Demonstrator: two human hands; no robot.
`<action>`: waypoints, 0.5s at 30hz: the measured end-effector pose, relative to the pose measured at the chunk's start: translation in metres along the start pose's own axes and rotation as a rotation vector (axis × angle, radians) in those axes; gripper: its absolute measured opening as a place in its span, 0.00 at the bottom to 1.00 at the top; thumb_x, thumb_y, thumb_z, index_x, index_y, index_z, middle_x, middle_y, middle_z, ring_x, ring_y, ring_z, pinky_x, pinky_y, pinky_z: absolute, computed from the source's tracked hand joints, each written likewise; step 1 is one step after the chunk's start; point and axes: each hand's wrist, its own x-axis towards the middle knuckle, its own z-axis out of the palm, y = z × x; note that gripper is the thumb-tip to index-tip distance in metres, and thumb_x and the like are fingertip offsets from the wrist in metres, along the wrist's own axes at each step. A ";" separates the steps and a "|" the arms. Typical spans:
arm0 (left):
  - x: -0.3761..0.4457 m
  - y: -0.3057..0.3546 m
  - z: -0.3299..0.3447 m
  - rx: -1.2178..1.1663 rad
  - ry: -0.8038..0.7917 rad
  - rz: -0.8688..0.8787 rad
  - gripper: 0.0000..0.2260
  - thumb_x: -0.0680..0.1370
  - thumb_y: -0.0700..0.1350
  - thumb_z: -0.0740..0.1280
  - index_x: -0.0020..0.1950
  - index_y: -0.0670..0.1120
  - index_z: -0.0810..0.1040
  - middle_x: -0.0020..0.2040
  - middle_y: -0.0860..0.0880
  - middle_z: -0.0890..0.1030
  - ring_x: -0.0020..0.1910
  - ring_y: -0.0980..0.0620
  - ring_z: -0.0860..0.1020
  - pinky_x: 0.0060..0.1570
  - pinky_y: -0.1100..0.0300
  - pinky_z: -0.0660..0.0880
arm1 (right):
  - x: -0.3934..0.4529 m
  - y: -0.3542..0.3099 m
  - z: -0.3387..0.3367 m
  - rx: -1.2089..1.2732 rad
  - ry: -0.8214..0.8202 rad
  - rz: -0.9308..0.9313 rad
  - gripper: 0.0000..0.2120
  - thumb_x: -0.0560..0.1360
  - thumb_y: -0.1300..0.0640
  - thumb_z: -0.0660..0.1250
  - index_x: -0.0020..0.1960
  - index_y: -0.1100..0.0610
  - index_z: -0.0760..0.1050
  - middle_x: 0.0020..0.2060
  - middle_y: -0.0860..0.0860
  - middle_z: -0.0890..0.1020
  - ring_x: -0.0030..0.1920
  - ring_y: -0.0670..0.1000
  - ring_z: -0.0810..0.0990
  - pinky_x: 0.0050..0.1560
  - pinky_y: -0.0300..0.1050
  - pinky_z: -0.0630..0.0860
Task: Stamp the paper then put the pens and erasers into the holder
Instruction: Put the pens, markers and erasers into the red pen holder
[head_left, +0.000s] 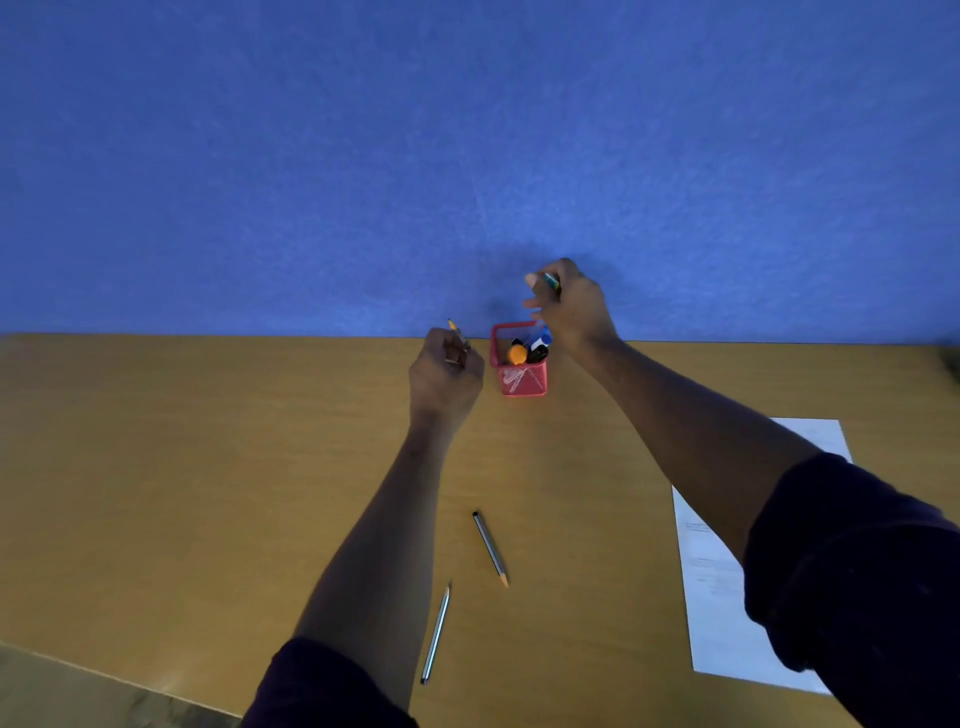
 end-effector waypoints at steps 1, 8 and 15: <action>0.003 0.003 0.002 0.034 -0.016 0.046 0.03 0.75 0.41 0.69 0.46 0.47 0.75 0.37 0.54 0.80 0.34 0.60 0.76 0.32 0.74 0.68 | 0.000 0.000 -0.002 0.035 0.013 0.005 0.11 0.82 0.53 0.62 0.54 0.62 0.73 0.48 0.55 0.81 0.46 0.49 0.85 0.43 0.47 0.83; 0.014 0.011 0.018 0.225 -0.084 0.160 0.04 0.77 0.43 0.68 0.47 0.43 0.78 0.42 0.48 0.83 0.41 0.50 0.80 0.38 0.59 0.75 | 0.000 0.007 -0.005 -0.212 0.040 -0.171 0.11 0.79 0.51 0.67 0.51 0.58 0.81 0.46 0.53 0.82 0.47 0.51 0.79 0.46 0.48 0.76; 0.019 0.006 0.030 0.519 -0.191 0.136 0.07 0.80 0.44 0.67 0.51 0.41 0.81 0.52 0.42 0.80 0.50 0.42 0.80 0.46 0.51 0.79 | -0.006 0.011 0.000 -0.190 -0.001 -0.167 0.08 0.76 0.54 0.71 0.49 0.58 0.84 0.47 0.54 0.80 0.45 0.48 0.79 0.45 0.36 0.74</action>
